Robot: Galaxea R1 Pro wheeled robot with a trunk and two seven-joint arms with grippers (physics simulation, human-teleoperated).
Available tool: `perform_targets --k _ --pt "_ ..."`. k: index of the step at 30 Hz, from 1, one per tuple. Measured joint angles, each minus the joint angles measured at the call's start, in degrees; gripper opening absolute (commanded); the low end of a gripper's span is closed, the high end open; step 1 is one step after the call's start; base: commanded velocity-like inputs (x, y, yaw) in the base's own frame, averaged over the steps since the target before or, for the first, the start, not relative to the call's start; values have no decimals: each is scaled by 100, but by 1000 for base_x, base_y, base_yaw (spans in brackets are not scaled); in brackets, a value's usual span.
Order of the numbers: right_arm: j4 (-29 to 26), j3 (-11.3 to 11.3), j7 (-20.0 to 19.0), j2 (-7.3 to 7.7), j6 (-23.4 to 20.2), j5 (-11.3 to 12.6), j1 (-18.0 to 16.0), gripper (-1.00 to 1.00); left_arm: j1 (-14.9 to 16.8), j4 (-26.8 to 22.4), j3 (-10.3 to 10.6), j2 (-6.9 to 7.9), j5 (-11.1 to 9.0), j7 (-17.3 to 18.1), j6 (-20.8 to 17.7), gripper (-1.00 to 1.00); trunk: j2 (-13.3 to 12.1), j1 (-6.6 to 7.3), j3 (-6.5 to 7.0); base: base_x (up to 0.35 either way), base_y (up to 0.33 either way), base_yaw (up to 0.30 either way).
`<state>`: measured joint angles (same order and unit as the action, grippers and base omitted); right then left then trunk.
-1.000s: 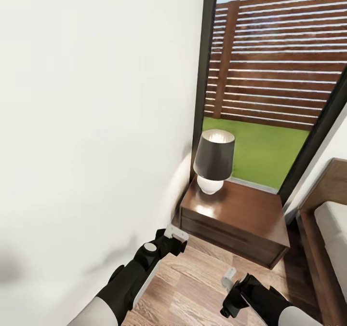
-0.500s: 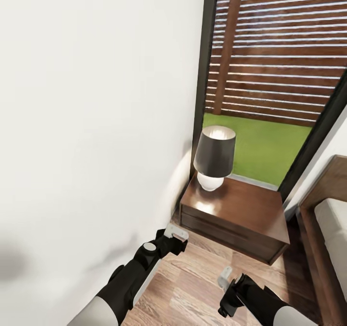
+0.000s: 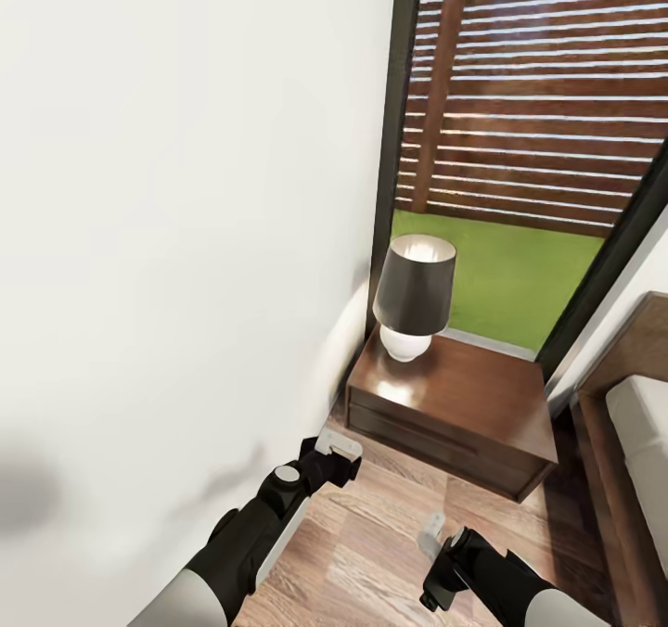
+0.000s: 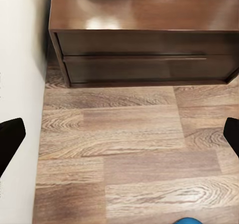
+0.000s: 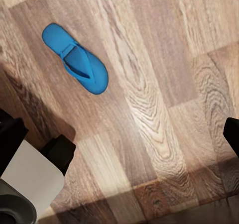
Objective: In the bedroom, move the book from the bed onto either nightstand, and place the two sandals side by side next to the bed.
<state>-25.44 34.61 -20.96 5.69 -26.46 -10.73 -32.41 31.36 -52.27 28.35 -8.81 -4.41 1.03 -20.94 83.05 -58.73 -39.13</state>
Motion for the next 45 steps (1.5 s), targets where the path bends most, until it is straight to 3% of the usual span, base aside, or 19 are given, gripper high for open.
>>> perform_targets --k 13,45 --pt "-1 13 0 -24 12 -14 0 100 -1 -5 -3 10 24 -325 133 100 0 0 -123 0 0 0" --pt "-46 -5 -35 -192 36 -167 0 100 -2 -2 -9 14 43 -398 188 100 0 0 -424 0 0 0"
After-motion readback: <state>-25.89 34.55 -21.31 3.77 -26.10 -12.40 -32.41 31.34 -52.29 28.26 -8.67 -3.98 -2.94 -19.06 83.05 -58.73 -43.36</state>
